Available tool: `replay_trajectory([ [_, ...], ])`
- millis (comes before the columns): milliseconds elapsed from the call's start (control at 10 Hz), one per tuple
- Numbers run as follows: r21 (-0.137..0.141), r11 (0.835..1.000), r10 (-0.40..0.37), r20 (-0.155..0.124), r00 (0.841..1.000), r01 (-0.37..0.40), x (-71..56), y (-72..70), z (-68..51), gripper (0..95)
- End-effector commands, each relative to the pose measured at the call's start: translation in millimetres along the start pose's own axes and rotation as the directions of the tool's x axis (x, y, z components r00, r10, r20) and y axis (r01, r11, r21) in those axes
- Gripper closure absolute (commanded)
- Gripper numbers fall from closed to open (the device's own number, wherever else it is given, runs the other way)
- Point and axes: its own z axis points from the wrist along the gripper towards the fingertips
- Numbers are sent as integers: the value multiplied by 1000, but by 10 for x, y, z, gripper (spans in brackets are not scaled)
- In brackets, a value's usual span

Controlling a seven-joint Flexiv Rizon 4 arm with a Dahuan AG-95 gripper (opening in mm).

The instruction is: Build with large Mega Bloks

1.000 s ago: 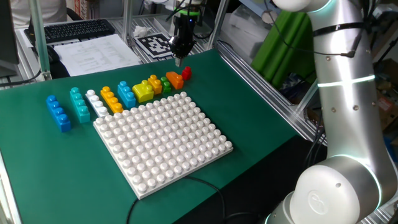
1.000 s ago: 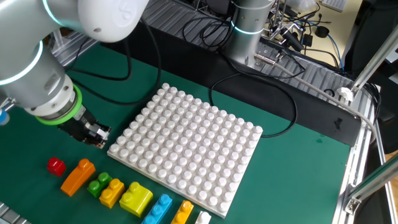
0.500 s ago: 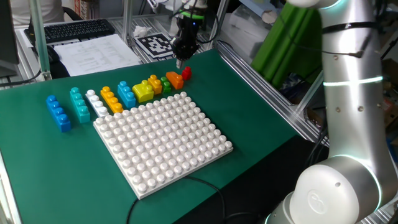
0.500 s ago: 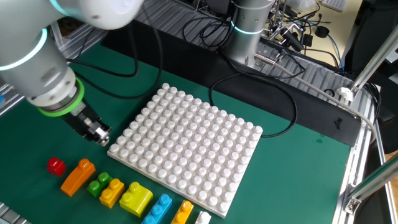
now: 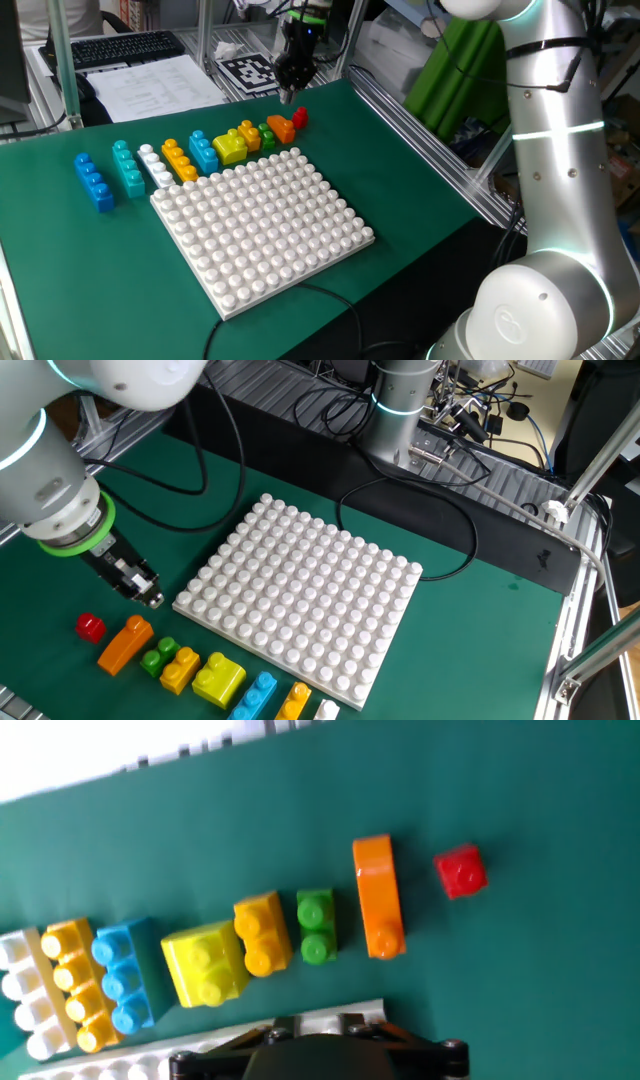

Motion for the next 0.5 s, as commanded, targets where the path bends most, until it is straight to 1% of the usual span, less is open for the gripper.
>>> replay_trajectory([
  [100, 105, 978, -176, -36, 984, 179, -241, -187, -58, 570],
  [200, 107, 974, -196, -36, 980, 199, -316, -271, -58, 570],
  [300, 108, 973, -201, -36, 979, 204, -334, -291, -57, 570],
  [400, 107, 967, -227, -37, 973, 230, -438, -391, -49, 570],
  [500, 109, 964, -241, -39, 970, 244, -483, -428, -44, 570],
])
